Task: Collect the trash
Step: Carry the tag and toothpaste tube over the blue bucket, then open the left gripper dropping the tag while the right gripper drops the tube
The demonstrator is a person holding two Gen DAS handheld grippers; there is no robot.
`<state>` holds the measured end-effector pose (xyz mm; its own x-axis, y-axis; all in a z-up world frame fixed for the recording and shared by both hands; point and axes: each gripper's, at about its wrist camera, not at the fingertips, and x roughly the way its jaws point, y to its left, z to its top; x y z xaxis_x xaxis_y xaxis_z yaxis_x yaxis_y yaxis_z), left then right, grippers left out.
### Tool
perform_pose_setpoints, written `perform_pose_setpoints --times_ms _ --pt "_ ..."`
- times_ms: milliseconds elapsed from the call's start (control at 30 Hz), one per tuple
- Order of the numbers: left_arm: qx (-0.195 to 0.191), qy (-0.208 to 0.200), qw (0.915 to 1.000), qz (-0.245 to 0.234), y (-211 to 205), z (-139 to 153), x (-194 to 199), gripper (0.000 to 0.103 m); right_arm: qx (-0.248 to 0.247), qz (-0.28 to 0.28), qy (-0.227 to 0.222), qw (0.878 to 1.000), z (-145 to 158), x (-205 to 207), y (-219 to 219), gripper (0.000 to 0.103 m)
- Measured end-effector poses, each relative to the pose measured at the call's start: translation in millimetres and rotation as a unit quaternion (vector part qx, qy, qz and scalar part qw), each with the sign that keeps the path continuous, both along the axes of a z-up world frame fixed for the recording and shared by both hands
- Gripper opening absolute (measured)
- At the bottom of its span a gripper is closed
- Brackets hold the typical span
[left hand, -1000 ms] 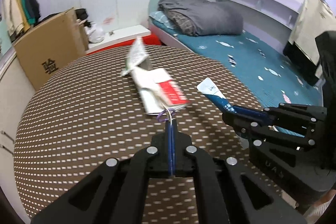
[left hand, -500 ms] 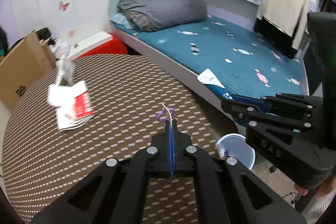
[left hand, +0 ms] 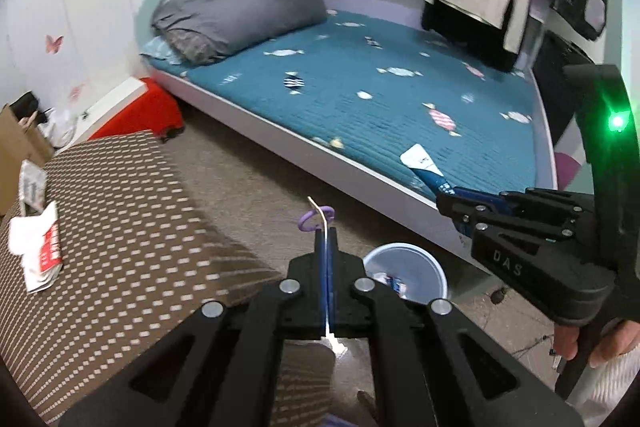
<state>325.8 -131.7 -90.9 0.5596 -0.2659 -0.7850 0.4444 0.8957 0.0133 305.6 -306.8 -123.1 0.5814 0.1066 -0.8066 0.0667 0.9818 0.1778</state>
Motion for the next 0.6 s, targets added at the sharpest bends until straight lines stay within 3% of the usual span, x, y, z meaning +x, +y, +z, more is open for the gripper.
perform_pose_setpoints --times_ms 600 --pt "0.024 0.049 0.9942 -0.092 -115 -58 -17 0.001 0.014 -0.127 0.047 0.991 -45 -58 -109 0.012"
